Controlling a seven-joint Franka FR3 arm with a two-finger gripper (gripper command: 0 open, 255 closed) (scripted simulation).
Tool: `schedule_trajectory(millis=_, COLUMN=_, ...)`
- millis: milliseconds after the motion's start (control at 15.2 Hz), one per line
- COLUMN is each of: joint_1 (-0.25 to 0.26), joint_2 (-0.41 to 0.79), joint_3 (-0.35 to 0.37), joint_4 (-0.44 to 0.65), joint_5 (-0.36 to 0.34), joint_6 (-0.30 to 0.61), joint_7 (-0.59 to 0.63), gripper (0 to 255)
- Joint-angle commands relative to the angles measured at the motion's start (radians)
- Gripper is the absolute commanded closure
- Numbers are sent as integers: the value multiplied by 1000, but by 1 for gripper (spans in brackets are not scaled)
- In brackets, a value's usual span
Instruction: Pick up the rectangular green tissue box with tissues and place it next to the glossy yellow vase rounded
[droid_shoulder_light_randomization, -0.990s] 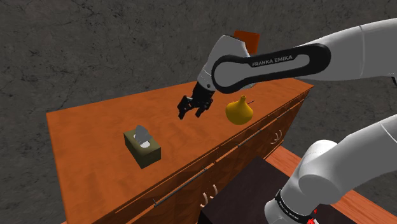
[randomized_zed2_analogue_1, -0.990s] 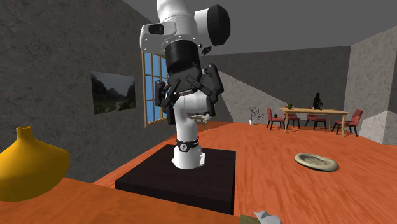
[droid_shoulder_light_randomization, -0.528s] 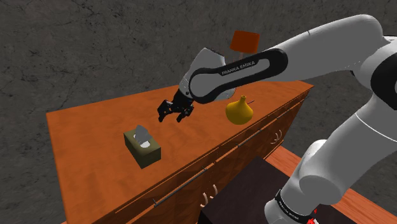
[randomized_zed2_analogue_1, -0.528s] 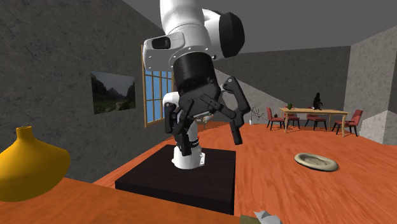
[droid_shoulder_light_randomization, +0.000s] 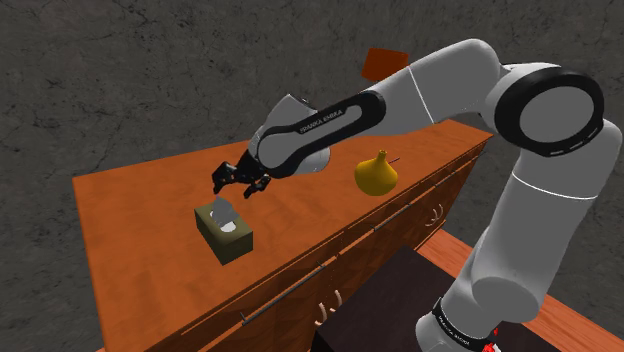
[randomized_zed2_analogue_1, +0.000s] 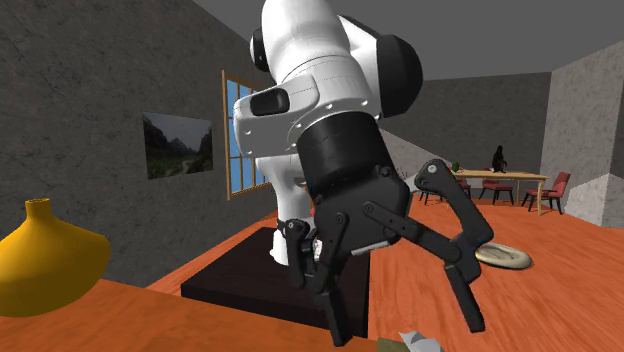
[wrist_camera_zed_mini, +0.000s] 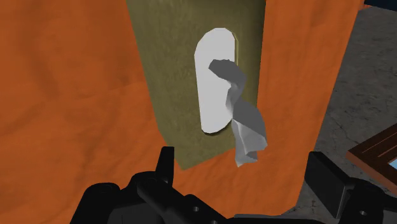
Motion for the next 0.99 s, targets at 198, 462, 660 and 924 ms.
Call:
schedule_trajectory(millis=198, joint_1=28, joint_2=108, joint_3=-2, joint_4=71, joint_5=-24, joint_6=66, joint_7=40, gripper=0)
schedule_trajectory(millis=462, joint_1=45, joint_2=166, joint_3=-10, joint_4=101, joint_5=-43, joint_6=96, joint_7=52, gripper=0)
schedule_trajectory(millis=660, joint_1=48, joint_2=175, joint_3=-12, joint_4=106, joint_5=-46, joint_6=100, joint_7=53, gripper=0)
schedule_trajectory(millis=924, joint_1=48, joint_2=175, joint_3=-12, joint_4=106, joint_5=-46, joint_6=100, joint_7=53, gripper=0)
